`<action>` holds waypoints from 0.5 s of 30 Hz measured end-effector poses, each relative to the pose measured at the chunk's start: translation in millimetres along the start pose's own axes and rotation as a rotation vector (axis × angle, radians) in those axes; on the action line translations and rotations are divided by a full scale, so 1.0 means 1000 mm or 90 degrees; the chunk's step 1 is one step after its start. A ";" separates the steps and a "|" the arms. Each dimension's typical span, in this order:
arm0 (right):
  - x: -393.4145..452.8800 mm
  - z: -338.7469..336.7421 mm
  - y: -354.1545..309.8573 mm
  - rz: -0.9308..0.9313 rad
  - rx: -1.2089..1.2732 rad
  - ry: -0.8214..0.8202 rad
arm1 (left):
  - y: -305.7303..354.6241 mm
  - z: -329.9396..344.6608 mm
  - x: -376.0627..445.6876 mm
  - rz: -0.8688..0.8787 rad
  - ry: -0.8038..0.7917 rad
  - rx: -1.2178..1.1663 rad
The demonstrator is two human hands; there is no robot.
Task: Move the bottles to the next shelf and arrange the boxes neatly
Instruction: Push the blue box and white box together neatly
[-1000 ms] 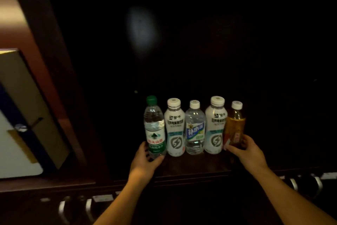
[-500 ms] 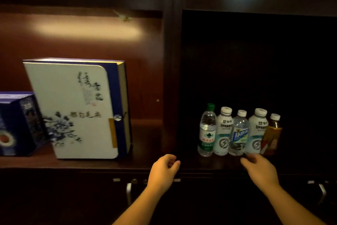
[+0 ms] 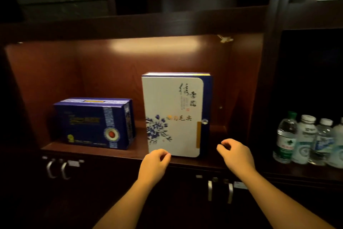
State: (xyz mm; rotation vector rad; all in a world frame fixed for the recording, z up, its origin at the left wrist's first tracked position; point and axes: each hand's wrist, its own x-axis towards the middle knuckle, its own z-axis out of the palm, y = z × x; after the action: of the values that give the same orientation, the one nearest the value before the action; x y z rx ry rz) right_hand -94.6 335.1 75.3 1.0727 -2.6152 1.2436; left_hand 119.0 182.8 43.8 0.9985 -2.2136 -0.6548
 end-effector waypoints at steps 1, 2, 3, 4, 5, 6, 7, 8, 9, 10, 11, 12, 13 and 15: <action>0.001 0.011 -0.014 -0.019 0.002 -0.009 | -0.010 -0.014 0.000 -0.011 0.016 0.007; 0.003 0.020 -0.025 -0.033 0.006 -0.018 | -0.018 -0.027 0.000 -0.023 0.033 0.014; 0.004 0.030 -0.037 -0.046 0.008 -0.031 | -0.027 -0.040 -0.001 -0.036 0.049 0.023; 0.006 0.041 -0.050 -0.058 0.009 -0.049 | -0.037 -0.054 -0.002 -0.052 0.063 0.033; 0.007 0.053 -0.063 -0.069 0.012 -0.067 | -0.048 -0.068 -0.004 -0.069 0.075 0.043; 0.009 0.066 -0.077 -0.083 0.017 -0.084 | -0.060 -0.082 -0.005 -0.085 0.092 0.052; 0.010 0.078 -0.091 -0.099 0.024 -0.101 | -0.073 -0.096 -0.006 -0.101 0.110 0.058; 0.009 0.090 -0.106 -0.115 0.031 -0.117 | -0.088 -0.110 -0.006 -0.119 0.130 0.060; 0.008 0.103 -0.122 -0.129 0.040 -0.130 | -0.102 -0.124 -0.005 -0.137 0.151 0.061; 0.006 0.116 -0.137 -0.143 0.048 -0.139 | -0.118 -0.137 -0.005 -0.156 0.171 0.064; 0.005 0.128 -0.152 -0.157 0.054 -0.144 | -0.133 -0.149 -0.005 -0.177 0.186 0.069; 0.004 0.141 -0.167 -0.170 0.061 -0.143 | -0.149 -0.161 -0.002 -0.195 0.201 0.074; 0.004 0.154 -0.183 -0.183 0.068 -0.138 | -0.166 -0.172 0.001 -0.211 0.214 0.071; 0.007 0.180 -0.213 -0.210 0.074 -0.118 | -0.199 -0.194 0.011 -0.238 0.234 0.054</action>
State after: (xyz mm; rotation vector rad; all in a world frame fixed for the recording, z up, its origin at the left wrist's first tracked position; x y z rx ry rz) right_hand 72.1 112.7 97.9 1.6324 -2.3719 1.2831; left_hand 344.9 20.8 52.2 1.4683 -1.7608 -0.4896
